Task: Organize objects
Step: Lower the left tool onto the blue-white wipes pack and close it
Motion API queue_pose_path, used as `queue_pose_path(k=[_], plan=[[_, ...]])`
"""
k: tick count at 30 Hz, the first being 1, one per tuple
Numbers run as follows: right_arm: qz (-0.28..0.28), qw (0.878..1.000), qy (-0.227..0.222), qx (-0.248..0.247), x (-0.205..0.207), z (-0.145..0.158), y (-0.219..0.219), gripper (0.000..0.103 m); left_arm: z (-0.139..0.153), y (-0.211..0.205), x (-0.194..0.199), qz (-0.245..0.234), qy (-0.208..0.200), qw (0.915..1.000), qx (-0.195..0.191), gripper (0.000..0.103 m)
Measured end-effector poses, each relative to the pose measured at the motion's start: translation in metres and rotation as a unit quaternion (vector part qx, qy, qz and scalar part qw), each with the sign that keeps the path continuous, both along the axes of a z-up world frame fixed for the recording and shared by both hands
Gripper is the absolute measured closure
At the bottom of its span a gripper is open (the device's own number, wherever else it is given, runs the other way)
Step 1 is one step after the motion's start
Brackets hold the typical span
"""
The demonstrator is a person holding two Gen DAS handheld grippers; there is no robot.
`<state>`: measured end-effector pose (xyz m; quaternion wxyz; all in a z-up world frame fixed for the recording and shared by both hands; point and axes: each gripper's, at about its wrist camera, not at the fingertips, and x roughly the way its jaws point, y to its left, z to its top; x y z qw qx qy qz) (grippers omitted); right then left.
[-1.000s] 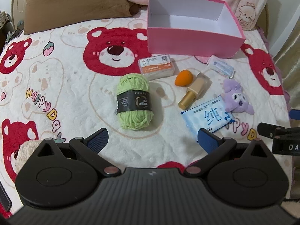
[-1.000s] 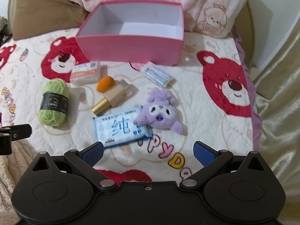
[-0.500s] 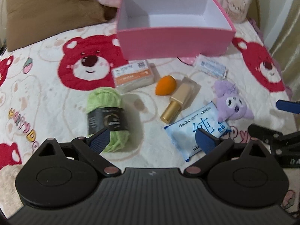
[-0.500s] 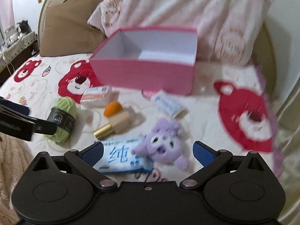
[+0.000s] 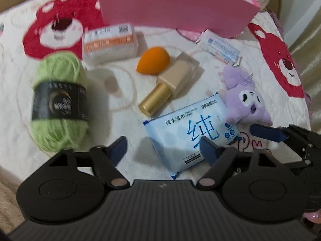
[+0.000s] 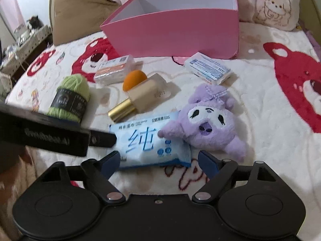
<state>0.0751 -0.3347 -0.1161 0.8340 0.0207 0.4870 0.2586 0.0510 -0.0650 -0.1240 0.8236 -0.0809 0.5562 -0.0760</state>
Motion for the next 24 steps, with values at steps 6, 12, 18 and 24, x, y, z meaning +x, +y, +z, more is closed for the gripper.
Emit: queue_pose_path(k=[6, 12, 18, 24], plan=[[0.002, 1.0, 0.013, -0.017, 0.008, -0.011, 0.007, 0.04, -0.018, 0.008, -0.002, 0.012, -0.002, 0.9991, -0.04, 0.047], [-0.044, 0.998, 0.027, -0.024, 0.012, -0.022, -0.004, 0.059, -0.033, 0.008, -0.005, 0.029, -0.001, 0.9976, -0.064, 0.058], [-0.039, 0.999, 0.013, -0.032, 0.007, -0.024, 0.001, 0.058, -0.038, 0.011, -0.009, 0.051, -0.013, 0.9944, -0.091, 0.059], [-0.021, 0.999, -0.001, -0.048, -0.005, -0.021, 0.011, 0.064, -0.039, 0.01, -0.016, 0.033, -0.027, 0.9933, -0.107, 0.07]])
